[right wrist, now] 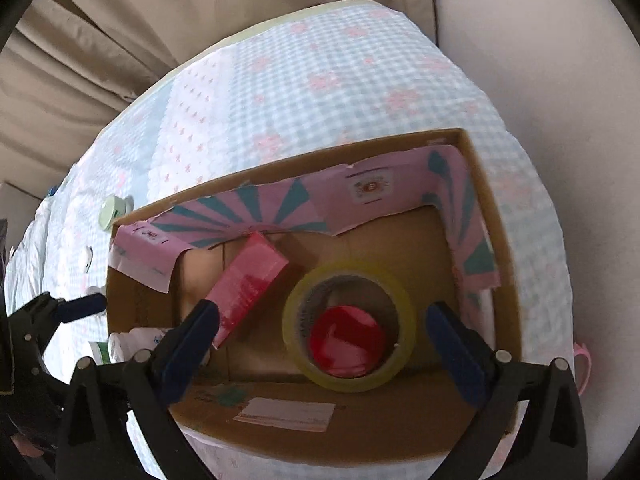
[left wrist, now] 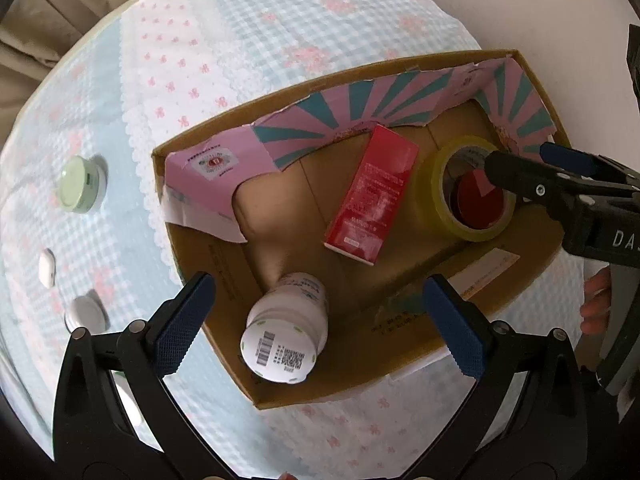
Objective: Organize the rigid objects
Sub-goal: 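Release the pill bottle and red-lidded jar into the cardboard box, then withdraw both tools back toward the remaining items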
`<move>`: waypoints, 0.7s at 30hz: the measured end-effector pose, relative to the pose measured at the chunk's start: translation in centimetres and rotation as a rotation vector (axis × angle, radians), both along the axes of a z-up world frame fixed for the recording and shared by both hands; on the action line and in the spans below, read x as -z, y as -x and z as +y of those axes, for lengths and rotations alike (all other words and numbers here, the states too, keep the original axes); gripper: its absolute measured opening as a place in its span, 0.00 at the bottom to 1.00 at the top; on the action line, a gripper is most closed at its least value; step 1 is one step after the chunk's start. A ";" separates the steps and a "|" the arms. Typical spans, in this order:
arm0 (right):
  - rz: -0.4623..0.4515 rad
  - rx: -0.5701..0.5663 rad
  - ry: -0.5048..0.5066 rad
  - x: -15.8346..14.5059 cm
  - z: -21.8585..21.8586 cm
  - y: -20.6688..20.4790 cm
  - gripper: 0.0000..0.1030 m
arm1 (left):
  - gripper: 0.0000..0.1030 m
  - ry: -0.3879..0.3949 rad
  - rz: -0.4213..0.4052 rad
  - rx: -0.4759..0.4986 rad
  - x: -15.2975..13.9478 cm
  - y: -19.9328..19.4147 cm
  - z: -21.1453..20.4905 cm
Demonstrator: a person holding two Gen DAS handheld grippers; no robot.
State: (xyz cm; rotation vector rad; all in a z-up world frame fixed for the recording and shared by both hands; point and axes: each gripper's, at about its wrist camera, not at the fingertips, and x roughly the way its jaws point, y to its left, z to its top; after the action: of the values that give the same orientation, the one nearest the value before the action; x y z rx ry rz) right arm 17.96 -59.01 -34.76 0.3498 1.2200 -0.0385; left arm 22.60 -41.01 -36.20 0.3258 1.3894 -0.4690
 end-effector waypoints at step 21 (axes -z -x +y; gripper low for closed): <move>-0.080 -0.028 0.050 -10.8 2.4 1.3 1.00 | 1.00 0.075 -0.128 -0.112 -11.7 3.0 4.7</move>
State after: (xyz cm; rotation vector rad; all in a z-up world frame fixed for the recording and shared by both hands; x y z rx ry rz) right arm 16.69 -56.59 -23.92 0.2880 1.1428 -0.0305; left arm 19.59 -36.32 -24.50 0.2116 1.2551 -0.4002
